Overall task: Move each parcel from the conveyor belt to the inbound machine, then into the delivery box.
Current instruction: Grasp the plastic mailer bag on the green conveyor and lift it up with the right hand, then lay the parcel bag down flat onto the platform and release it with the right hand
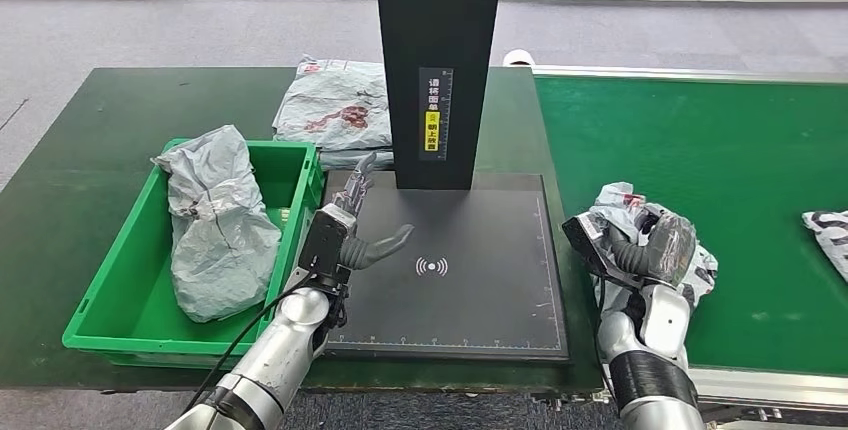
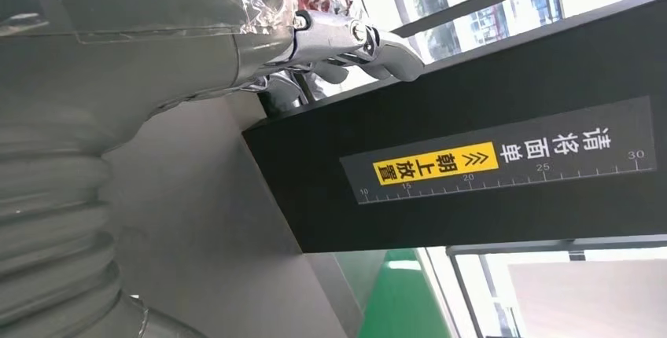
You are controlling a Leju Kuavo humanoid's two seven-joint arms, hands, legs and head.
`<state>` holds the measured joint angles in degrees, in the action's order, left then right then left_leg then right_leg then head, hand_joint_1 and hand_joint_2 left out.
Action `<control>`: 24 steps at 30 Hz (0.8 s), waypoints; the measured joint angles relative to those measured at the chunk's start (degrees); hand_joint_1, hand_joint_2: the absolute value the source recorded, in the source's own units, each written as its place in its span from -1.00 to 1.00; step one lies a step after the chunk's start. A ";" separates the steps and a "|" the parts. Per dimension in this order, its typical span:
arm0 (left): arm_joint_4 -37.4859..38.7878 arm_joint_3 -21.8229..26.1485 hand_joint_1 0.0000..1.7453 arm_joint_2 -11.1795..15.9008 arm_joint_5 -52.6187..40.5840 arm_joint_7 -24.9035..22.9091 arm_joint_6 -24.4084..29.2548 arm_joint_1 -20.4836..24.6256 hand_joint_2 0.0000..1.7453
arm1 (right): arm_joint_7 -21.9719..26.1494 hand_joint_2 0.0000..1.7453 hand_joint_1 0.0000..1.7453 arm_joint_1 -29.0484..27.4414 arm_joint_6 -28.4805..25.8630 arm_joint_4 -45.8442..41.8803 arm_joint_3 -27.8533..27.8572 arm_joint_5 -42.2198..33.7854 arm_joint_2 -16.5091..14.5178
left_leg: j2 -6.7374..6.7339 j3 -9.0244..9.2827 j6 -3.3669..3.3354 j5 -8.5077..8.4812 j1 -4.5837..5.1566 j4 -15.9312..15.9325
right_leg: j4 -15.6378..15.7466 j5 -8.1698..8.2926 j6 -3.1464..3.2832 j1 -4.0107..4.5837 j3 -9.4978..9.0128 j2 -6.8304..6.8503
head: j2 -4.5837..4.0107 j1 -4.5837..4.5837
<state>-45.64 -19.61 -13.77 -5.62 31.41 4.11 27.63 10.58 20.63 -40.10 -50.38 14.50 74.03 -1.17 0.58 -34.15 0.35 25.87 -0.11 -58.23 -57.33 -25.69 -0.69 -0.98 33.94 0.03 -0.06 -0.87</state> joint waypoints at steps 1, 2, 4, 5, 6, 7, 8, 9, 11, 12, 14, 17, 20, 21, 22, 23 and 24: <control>-0.05 0.09 -1.00 0.04 -0.65 0.02 0.66 0.03 1.00 | 3.91 1.00 1.00 -0.37 0.15 -1.13 -0.07 -4.30 -0.63 | -0.01 -0.01 0.00 0.00 -0.01 0.00 | -0.01 0.00 0.00 0.01 0.00 -0.01 | 0.00 0.01; -0.09 0.22 -1.00 0.09 -1.31 0.02 1.37 0.10 1.00 | 7.64 1.00 1.00 -0.87 0.68 -2.64 -0.42 -9.28 -1.37 | -0.01 -0.01 0.00 0.00 -0.01 0.00 | -0.02 0.00 0.00 0.01 0.01 -0.01 | 0.00 0.01; -0.13 0.68 -1.00 0.19 -2.16 -0.16 2.47 0.44 1.00 | 11.98 1.00 1.00 -2.19 2.85 -6.73 -2.72 -19.13 -2.73 | -0.02 -0.01 0.01 0.00 -0.02 0.01 | -0.04 0.00 0.01 0.02 0.05 -0.02 | 0.00 0.01; -0.12 1.02 -1.00 0.21 -2.35 -0.31 2.87 0.72 1.00 | 12.61 1.00 1.00 -2.84 4.11 -8.93 -4.84 -22.83 -3.15 | -0.03 -0.01 0.02 -0.01 -0.03 0.02 | -0.06 -0.01 0.01 0.03 0.07 -0.02 | 0.00 0.00; -0.11 1.38 -1.00 0.22 -2.47 -0.43 3.20 1.04 1.00 | 12.76 1.00 1.00 -3.43 5.10 -11.09 -7.41 -25.60 -3.43 | -0.04 -0.02 0.04 -0.02 -0.05 0.03 | -0.07 -0.01 0.02 0.04 0.10 -0.04 | 0.01 0.00; -0.11 1.75 -1.00 0.22 -2.57 -0.49 3.48 1.39 1.00 | 12.80 1.00 1.00 -3.96 5.82 -13.14 -10.23 -27.60 -3.65 | -0.06 -0.02 0.05 -0.02 -0.06 0.04 | -0.08 -0.01 0.02 0.05 0.12 -0.06 | 0.00 0.00; -0.11 2.04 -1.00 0.21 -2.64 -0.46 3.70 1.73 1.00 | 12.84 1.00 1.00 -4.46 6.38 -15.01 -13.14 -28.93 -3.88 | -0.07 -0.02 0.06 -0.03 -0.08 0.04 | -0.08 -0.01 0.02 0.07 0.13 -0.08 | 0.01 0.00; -0.11 2.26 -1.00 0.21 -2.67 -0.37 3.83 2.06 1.00 | 12.83 1.00 1.00 -4.98 6.82 -16.69 -16.07 -29.81 -4.15 | -0.08 -0.02 0.07 -0.04 -0.09 0.05 | -0.08 -0.01 0.03 0.08 0.14 -0.09 | 0.01 0.00; -0.10 2.52 -1.00 0.20 -2.59 -0.10 3.92 2.62 1.00 | 12.39 1.00 1.00 -5.86 7.81 -19.53 -22.13 -30.86 -4.56 | -0.09 -0.03 0.08 -0.04 -0.11 0.05 | -0.09 -0.02 0.04 0.10 0.15 -0.10 | 0.01 0.00; -0.10 2.57 -1.00 0.18 -2.43 0.00 3.82 2.86 1.00 | 12.00 1.00 1.00 -6.09 8.31 -20.52 -25.05 -31.33 -4.65 | -0.09 -0.03 0.08 -0.04 -0.11 0.05 | -0.09 -0.02 0.05 0.11 0.16 -0.10 | 0.01 0.00; -0.07 2.60 -1.00 0.06 -1.75 0.09 3.56 3.31 1.00 | 11.50 1.00 1.00 -5.99 9.13 -21.52 -30.31 -33.32 -4.70 | -0.10 -0.03 0.09 -0.04 -0.11 0.05 | -0.09 -0.03 0.06 0.10 0.16 -0.11 | 0.00 0.01; 0.09 2.60 -1.00 -0.26 -0.44 0.23 3.47 3.85 1.00 | 11.87 1.00 1.00 -5.29 9.29 -21.64 -35.95 -37.62 -4.70 | -0.09 -0.03 0.08 -0.04 -0.11 0.04 | -0.07 -0.02 0.06 0.09 0.16 -0.10 | 0.00 0.01; 0.57 2.59 -1.00 -0.52 0.74 0.35 3.61 4.41 1.00 | 12.25 1.00 1.00 -4.97 9.84 -21.62 -39.21 -39.90 -4.63 | -0.09 -0.04 0.08 -0.04 -0.09 0.02 | -0.05 -0.01 0.06 0.07 0.15 -0.10 | 0.01 0.01; 0.77 2.58 -1.00 -0.61 1.11 0.39 3.71 4.60 1.00 | 12.22 1.00 1.00 -4.98 10.22 -21.62 -39.96 -40.24 -4.58 | -0.09 -0.04 0.08 -0.04 -0.08 0.02 | -0.05 -0.01 0.06 0.07 0.15 -0.10 | 0.01 0.01; 0.98 2.57 -1.00 -0.71 1.54 0.45 3.81 4.79 1.00 | 12.14 1.00 1.00 -5.02 10.69 -21.62 -40.70 -40.52 -4.54 | -0.09 -0.04 0.08 -0.04 -0.07 0.02 | -0.04 -0.01 0.06 0.06 0.15 -0.10 | 0.01 0.01; 1.21 2.57 -1.00 -0.81 1.97 0.51 3.91 4.97 1.00 | 11.90 1.00 1.00 -5.07 11.35 -21.62 -41.39 -40.73 -4.49 | -0.09 -0.04 0.08 -0.04 -0.07 0.02 | -0.04 -0.01 0.06 0.05 0.15 -0.10 | 0.01 0.01; 1.45 2.55 -1.00 -0.91 2.39 0.57 3.99 5.15 1.00 | 11.42 1.00 1.00 -5.10 12.25 -21.60 -42.04 -40.92 -4.42 | -0.09 -0.04 0.08 -0.04 -0.07 0.02 | -0.04 -0.01 0.06 0.05 0.16 -0.10 | 0.01 0.01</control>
<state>-44.20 -17.06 -14.68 -3.23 31.98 8.10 32.78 22.00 15.53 -27.85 -71.98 -27.54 33.11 -5.59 0.49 -34.19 0.43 25.83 -0.17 -58.21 -57.37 -25.70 -0.63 -0.93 34.10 -0.07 -0.06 -0.86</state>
